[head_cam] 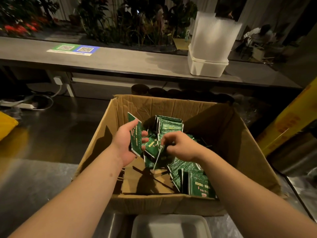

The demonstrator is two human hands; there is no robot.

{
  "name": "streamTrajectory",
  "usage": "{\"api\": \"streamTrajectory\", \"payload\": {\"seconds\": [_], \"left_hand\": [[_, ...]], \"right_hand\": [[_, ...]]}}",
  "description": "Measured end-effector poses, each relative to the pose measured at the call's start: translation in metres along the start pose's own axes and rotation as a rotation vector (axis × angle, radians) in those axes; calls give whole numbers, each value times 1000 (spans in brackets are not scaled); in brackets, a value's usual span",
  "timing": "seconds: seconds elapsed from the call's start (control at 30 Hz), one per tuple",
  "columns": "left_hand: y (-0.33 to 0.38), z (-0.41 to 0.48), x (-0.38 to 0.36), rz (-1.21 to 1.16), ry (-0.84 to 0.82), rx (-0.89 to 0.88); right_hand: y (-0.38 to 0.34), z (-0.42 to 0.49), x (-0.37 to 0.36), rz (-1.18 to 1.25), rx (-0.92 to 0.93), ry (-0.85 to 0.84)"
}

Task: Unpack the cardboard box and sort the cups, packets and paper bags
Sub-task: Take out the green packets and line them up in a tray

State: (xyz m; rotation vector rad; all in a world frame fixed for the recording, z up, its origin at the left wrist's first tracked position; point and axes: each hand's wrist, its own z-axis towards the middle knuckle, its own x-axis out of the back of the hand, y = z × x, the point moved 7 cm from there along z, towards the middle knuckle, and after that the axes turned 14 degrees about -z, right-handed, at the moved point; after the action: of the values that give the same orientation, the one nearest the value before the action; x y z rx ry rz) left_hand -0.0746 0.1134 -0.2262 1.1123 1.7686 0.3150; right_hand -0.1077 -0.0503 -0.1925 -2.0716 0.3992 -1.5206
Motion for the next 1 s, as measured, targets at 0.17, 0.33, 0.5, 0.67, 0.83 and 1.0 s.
{"api": "streamTrajectory", "payload": {"seconds": [0.17, 0.33, 0.5, 0.67, 0.83, 1.0], "left_hand": [[-23, -5, -3, 173, -53, 209], [-19, -14, -17, -57, -188, 215], [-14, -18, -20, -79, -220, 213], [-24, -23, -33, -83, -264, 270], [-20, -20, -24, -16, -201, 208], [-14, -23, -13, 66, -70, 125]], "right_hand": [[-34, 5, 19, -374, 191, 250], [-57, 20, 0, -346, 327, 350], [-22, 8, 30, 73, 161, 436], [-33, 0, 11, -343, 261, 166], [-64, 11, -2, -671, 410, 168], [-75, 12, -23, -914, 472, -15]]}}
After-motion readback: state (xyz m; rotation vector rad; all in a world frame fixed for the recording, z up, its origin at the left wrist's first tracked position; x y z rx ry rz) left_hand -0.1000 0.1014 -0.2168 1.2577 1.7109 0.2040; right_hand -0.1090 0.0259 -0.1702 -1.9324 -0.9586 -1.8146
